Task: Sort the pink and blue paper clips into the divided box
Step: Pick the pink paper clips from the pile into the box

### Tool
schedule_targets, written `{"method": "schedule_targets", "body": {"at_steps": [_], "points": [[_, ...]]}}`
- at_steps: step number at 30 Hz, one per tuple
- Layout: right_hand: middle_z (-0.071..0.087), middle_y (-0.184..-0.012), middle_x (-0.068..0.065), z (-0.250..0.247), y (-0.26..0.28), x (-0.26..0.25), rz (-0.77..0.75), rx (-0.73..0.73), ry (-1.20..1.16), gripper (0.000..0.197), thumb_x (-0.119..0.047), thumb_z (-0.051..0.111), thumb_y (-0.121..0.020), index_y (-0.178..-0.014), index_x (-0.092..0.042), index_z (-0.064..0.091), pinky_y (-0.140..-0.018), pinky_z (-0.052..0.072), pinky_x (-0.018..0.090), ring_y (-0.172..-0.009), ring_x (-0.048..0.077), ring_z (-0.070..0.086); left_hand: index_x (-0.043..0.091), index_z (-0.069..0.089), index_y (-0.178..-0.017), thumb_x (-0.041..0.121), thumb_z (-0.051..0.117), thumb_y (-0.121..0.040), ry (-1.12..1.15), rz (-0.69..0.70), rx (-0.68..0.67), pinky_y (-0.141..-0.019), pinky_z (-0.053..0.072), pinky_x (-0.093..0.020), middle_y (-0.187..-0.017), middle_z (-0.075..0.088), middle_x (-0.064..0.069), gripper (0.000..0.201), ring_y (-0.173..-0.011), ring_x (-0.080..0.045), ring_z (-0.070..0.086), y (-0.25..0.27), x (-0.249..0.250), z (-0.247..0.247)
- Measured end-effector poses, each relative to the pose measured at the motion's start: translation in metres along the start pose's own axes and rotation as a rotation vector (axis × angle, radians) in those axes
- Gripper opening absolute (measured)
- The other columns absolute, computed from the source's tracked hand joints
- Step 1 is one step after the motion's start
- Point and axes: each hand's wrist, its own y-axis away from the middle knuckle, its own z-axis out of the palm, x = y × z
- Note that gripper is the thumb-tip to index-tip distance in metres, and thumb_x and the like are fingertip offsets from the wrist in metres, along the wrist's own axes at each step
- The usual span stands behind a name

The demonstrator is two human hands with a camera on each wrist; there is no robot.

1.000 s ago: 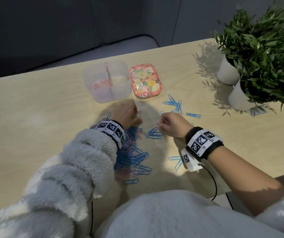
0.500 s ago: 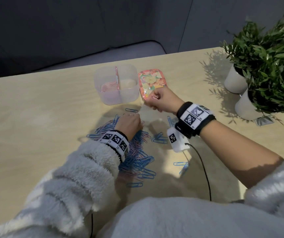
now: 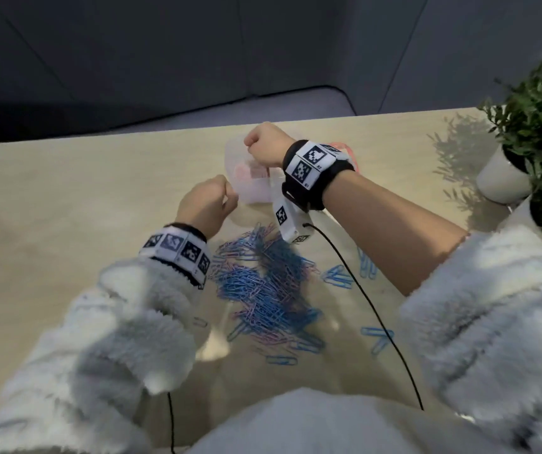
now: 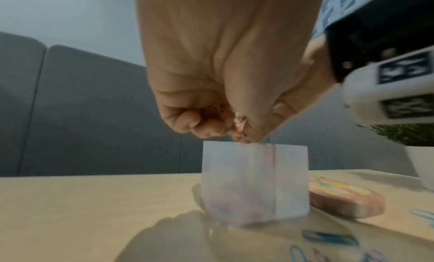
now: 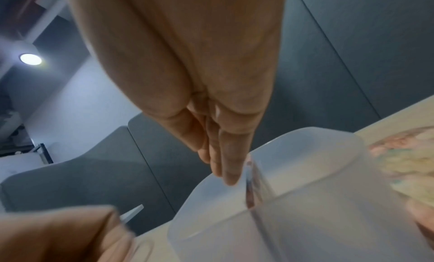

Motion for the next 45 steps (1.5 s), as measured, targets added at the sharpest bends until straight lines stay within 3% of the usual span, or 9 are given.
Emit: {"method": "schedule_targets", "body": {"at_steps": [4, 7, 10, 13, 16, 23, 33, 40, 45], "points": [[0.056, -0.071, 0.002, -0.011, 0.027, 0.022, -0.032, 0.195, -0.339, 0.029, 0.007, 0.034, -0.083, -0.072, -0.003, 0.059, -0.064, 0.050, 0.031, -0.060, 0.017, 0.052, 0.006, 0.052, -0.095, 0.024, 0.046, -0.091, -0.082, -0.005, 0.011, -0.075, 0.042, -0.041, -0.099, 0.062, -0.020, 0.020, -0.093, -0.036, 0.056, -0.043, 0.016, -0.009], [0.057, -0.071, 0.003, -0.012, 0.064, 0.050, -0.001, 0.238, -0.448, 0.031, 0.007, 0.035, -0.087, -0.074, -0.012, 0.056, -0.053, 0.049, 0.023, -0.055, 0.015, 0.054, 0.002, 0.054, -0.101, 0.021, 0.045, -0.091, -0.228, -0.015, -0.002, -0.078, 0.044, -0.043, -0.104, 0.063, -0.023, 0.023, -0.096, -0.039, 0.057, -0.071, 0.025, -0.007], [0.060, -0.072, 0.001, -0.004, 0.097, 0.081, 0.029, 0.126, -0.248, 0.027, 0.005, 0.040, -0.088, -0.081, -0.007, 0.063, -0.051, 0.049, 0.020, -0.061, 0.017, 0.057, 0.006, 0.061, -0.098, 0.025, 0.056, -0.089, -0.366, -0.018, -0.122, -0.082, 0.045, -0.040, -0.106, 0.065, -0.019, 0.022, -0.098, -0.036, 0.059, -0.088, 0.028, -0.008], [0.069, -0.087, 0.009, 0.010, 0.114, 0.102, 0.016, 0.045, 0.018, 0.020, 0.004, 0.050, -0.084, -0.090, 0.001, 0.070, -0.070, 0.051, 0.027, -0.078, 0.020, 0.060, 0.010, 0.064, -0.095, 0.023, 0.066, -0.083, -0.363, 0.001, -0.181, -0.082, 0.046, -0.037, -0.105, 0.068, -0.014, 0.018, -0.097, -0.033, 0.061, -0.093, 0.028, -0.006], [0.070, -0.095, 0.012, 0.026, 0.118, 0.107, 0.043, 0.034, 0.113, 0.019, 0.000, 0.054, -0.081, -0.089, -0.004, 0.071, -0.083, 0.050, 0.031, -0.087, 0.020, 0.062, 0.010, 0.066, -0.083, 0.002, 0.055, -0.082, -0.209, 0.008, -0.115, -0.075, 0.043, -0.035, -0.101, 0.069, -0.017, 0.014, -0.092, -0.036, 0.060, -0.088, 0.027, -0.003], [0.056, -0.087, 0.012, 0.050, 0.107, 0.105, 0.159, 0.064, 0.246, 0.003, -0.012, 0.057, -0.083, -0.081, -0.010, 0.055, -0.068, 0.040, 0.031, -0.085, 0.030, 0.057, 0.010, 0.065, -0.093, 0.011, 0.044, -0.087, 0.003, 0.180, 0.245, -0.082, 0.041, -0.040, -0.095, 0.062, -0.012, 0.022, -0.092, -0.031, 0.053, -0.032, 0.032, 0.003], [0.058, -0.112, 0.010, 0.057, 0.109, 0.113, -0.024, 0.036, 0.280, 0.018, -0.011, 0.062, -0.084, -0.099, -0.012, 0.070, -0.083, 0.045, 0.032, -0.098, 0.026, 0.057, 0.016, 0.064, -0.096, 0.035, 0.061, -0.084, -0.121, 0.203, -0.228, -0.076, 0.047, -0.037, -0.094, 0.062, -0.005, 0.023, -0.089, -0.024, 0.057, 0.027, 0.031, 0.073], [0.057, -0.107, 0.012, 0.053, 0.117, 0.122, -0.017, -0.002, 0.388, 0.011, -0.010, 0.056, -0.088, -0.095, -0.005, 0.062, -0.084, 0.043, 0.035, -0.101, 0.028, 0.054, 0.012, 0.068, -0.093, 0.020, 0.062, -0.085, 0.033, 0.090, -0.209, -0.080, 0.045, -0.034, -0.094, 0.066, -0.007, 0.013, -0.090, -0.025, 0.059, 0.027, 0.026, 0.071], [0.062, -0.089, 0.009, 0.031, 0.134, 0.147, 0.102, 0.053, 0.111, 0.006, -0.008, 0.061, -0.083, -0.088, -0.005, 0.062, -0.074, 0.042, 0.030, -0.083, 0.023, 0.055, 0.015, 0.070, -0.094, 0.019, 0.062, -0.085, 0.188, -0.021, -0.198, -0.085, 0.047, -0.031, -0.098, 0.071, -0.005, 0.012, -0.091, -0.021, 0.063, 0.017, 0.025, 0.057]]}}
